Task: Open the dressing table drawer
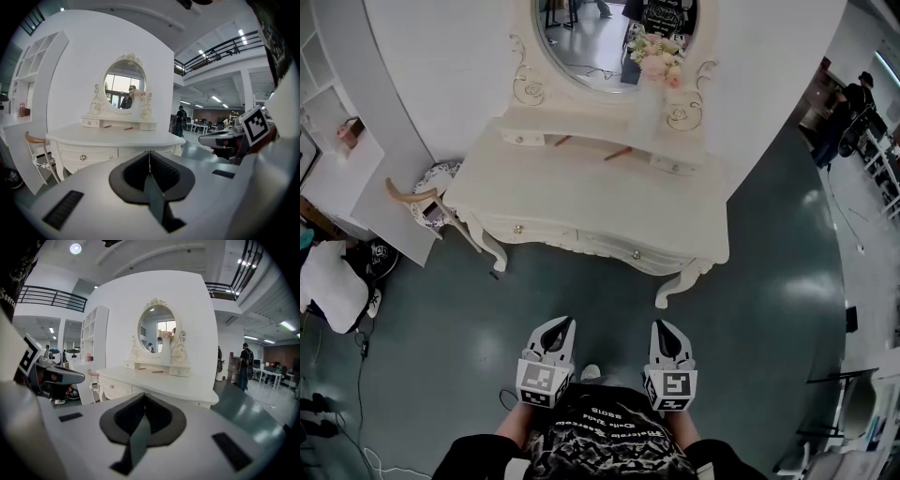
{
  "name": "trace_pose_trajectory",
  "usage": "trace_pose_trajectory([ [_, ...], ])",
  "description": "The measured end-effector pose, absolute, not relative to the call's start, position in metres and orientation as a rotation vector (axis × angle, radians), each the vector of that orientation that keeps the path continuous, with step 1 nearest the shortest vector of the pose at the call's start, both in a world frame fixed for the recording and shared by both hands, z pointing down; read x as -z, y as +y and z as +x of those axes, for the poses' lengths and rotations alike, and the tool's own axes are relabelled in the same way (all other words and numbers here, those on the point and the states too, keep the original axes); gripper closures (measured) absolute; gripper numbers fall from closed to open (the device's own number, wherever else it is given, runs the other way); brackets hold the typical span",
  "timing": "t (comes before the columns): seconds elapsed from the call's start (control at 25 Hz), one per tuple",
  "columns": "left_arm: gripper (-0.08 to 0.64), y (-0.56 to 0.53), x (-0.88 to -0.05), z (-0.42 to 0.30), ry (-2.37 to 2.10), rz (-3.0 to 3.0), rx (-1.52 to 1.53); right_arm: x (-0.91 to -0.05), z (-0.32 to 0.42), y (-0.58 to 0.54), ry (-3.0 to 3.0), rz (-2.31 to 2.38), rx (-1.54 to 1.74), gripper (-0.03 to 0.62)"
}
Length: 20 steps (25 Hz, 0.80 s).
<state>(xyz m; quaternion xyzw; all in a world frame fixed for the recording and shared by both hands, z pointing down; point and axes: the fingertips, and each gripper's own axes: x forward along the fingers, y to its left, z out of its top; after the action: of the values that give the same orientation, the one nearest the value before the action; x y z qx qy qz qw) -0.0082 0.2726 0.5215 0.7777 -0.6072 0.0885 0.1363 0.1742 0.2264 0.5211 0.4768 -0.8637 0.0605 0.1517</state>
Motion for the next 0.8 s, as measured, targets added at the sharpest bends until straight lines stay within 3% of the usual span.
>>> trace_pose_trajectory([
  [0.8, 0.543, 0.2, -0.527, -0.057, -1.684, 2.279, -0.272, -0.524, 0.147, 0.169, -2.394, 1.489, -0.221, 0.581],
])
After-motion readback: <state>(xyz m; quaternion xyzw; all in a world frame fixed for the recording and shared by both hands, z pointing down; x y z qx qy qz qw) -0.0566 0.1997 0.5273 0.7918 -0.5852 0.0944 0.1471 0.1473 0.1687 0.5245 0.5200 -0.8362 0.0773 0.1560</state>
